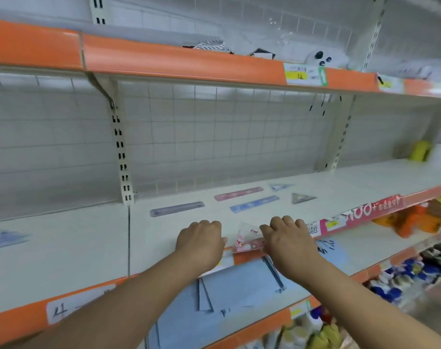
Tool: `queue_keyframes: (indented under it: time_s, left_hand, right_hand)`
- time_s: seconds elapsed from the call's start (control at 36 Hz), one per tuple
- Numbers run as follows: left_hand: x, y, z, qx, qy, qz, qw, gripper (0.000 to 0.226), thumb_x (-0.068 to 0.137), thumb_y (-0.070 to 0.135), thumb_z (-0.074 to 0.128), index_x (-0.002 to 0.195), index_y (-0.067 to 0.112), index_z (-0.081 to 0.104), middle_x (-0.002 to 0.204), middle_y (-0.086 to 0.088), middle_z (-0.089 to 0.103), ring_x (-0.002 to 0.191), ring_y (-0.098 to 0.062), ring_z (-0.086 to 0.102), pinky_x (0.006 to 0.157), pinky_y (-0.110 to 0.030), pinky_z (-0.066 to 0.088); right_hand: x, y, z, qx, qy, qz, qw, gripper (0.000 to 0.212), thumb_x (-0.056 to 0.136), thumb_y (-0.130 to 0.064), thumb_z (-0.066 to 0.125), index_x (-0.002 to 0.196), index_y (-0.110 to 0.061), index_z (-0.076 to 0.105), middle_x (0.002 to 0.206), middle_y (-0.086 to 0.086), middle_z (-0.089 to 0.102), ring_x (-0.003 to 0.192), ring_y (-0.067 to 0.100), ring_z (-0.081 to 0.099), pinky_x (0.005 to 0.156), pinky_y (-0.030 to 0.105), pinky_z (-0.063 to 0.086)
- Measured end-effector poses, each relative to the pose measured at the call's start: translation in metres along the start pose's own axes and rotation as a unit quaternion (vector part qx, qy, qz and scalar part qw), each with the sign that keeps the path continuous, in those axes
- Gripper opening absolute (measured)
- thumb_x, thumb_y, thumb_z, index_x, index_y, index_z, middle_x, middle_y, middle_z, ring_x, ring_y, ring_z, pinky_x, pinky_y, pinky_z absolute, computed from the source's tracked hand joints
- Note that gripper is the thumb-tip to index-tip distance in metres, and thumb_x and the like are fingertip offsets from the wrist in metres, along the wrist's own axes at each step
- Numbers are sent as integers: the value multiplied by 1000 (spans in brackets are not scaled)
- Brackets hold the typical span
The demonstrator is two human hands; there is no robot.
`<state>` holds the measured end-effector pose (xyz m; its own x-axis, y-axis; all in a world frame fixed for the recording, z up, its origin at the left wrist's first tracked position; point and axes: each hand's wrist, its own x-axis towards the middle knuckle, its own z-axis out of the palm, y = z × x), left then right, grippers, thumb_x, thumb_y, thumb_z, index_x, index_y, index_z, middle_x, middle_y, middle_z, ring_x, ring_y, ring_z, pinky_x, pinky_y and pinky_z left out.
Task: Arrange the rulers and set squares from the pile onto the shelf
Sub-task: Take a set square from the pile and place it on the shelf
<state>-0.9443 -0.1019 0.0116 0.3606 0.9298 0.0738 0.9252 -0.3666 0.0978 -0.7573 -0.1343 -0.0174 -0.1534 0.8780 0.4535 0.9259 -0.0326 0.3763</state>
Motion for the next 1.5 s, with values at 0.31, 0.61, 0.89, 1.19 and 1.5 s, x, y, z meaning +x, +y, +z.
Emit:
queue_keyframes:
  time_s: [0.31, 0.61, 0.89, 1.19, 1.5]
  left_hand:
    - [48, 71, 10, 36, 12, 56, 998, 22, 95, 14, 42, 114, 14, 53, 116, -7, 58, 106, -26, 54, 73, -30, 35]
    - [142, 108, 17, 27, 44, 105, 993, 27, 94, 13, 48, 121, 15, 52, 117, -5, 59, 108, -25, 57, 71, -30, 38]
    - [214, 137, 20, 27, 38, 144, 988, 21, 92, 11, 44, 110, 15, 54, 113, -6, 58, 108, -26, 54, 75, -30, 39]
    - [257, 166, 27, 59, 2, 138, 989, 30, 97, 35, 42, 117, 14, 52, 118, -6, 54, 111, -26, 51, 84, -33, 41]
    - [317, 215, 43, 40, 33, 38, 998, 17, 91, 10, 43, 102, 14, 55, 108, -6, 54, 100, -25, 53, 72, -30, 37]
  right_hand:
    - [-16, 74, 25, 24, -41, 40, 998, 26, 70, -27, 78, 88, -14, 64, 84, 6, 59, 79, 28, 56, 69, 38, 42]
    - [28, 127, 66, -24, -16, 69, 997, 42, 32, -27, 88, 67, -19, 67, 61, 0, 54, 56, 20, 53, 50, 30, 38]
    - [62, 164, 105, -15, -16, 93, 995, 42, 34, -40, 91, 62, -20, 66, 58, -1, 54, 52, 19, 53, 46, 31, 42]
    - [92, 201, 147, 2, -56, 70, 996, 36, 51, -42, 85, 76, -21, 70, 67, -2, 57, 62, 18, 54, 53, 30, 42]
    - [140, 276, 204, 32, -66, -15, 997, 40, 24, -26, 84, 56, -20, 60, 56, -2, 50, 49, 18, 49, 46, 27, 31]
